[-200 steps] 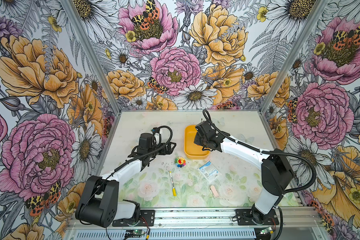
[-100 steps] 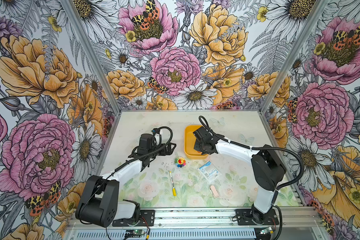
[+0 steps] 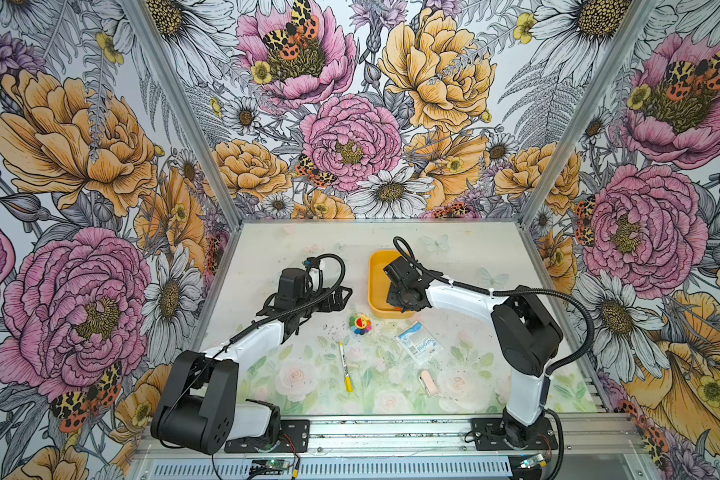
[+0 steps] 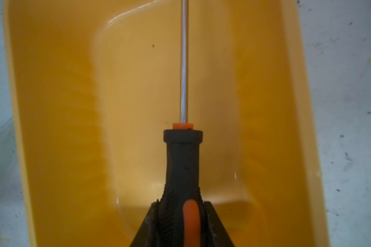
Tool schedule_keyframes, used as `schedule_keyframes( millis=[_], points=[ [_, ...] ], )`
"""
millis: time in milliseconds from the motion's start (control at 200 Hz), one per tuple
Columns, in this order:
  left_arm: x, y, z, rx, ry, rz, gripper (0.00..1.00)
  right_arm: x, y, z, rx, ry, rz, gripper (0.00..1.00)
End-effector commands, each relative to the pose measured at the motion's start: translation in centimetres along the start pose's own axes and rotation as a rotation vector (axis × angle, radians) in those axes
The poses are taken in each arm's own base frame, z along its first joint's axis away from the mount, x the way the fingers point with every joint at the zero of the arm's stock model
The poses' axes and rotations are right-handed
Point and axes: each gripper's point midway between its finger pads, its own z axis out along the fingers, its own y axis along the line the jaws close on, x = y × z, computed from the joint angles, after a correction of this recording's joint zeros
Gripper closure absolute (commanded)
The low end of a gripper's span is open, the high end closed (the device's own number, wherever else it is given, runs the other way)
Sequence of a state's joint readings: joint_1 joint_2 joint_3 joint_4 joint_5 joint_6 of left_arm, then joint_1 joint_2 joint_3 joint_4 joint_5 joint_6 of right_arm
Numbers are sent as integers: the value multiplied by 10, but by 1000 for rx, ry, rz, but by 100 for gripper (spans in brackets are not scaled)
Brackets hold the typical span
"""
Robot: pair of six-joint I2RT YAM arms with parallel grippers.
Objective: Put the screwdriver in the bin
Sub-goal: 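Carry the screwdriver over the yellow bin and lower it inside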
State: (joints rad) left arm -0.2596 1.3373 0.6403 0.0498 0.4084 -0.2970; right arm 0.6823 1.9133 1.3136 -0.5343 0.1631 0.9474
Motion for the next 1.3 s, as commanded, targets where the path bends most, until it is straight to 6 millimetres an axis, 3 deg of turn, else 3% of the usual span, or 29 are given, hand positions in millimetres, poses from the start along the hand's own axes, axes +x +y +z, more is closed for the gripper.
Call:
schedule_keyframes(
  millis=[0, 255, 480, 966, 1296],
  points=[
    [4, 3, 3, -12, -1, 19, 1, -5, 12, 3, -19, -12, -20, 100],
    [5, 4, 3, -13, 1, 21, 1, -2, 9, 11, -1, 1, -25, 100],
    [7, 5, 5, -16, 10, 19, 1, -1, 7, 15, 11, 2, -30, 85],
    [6, 4, 8, -11, 15, 18, 1, -3, 8, 15, 21, -2, -45, 65],
    [7, 4, 9, -9, 19, 16, 1, -7, 9, 14, 27, -10, -62, 60]
  ],
)
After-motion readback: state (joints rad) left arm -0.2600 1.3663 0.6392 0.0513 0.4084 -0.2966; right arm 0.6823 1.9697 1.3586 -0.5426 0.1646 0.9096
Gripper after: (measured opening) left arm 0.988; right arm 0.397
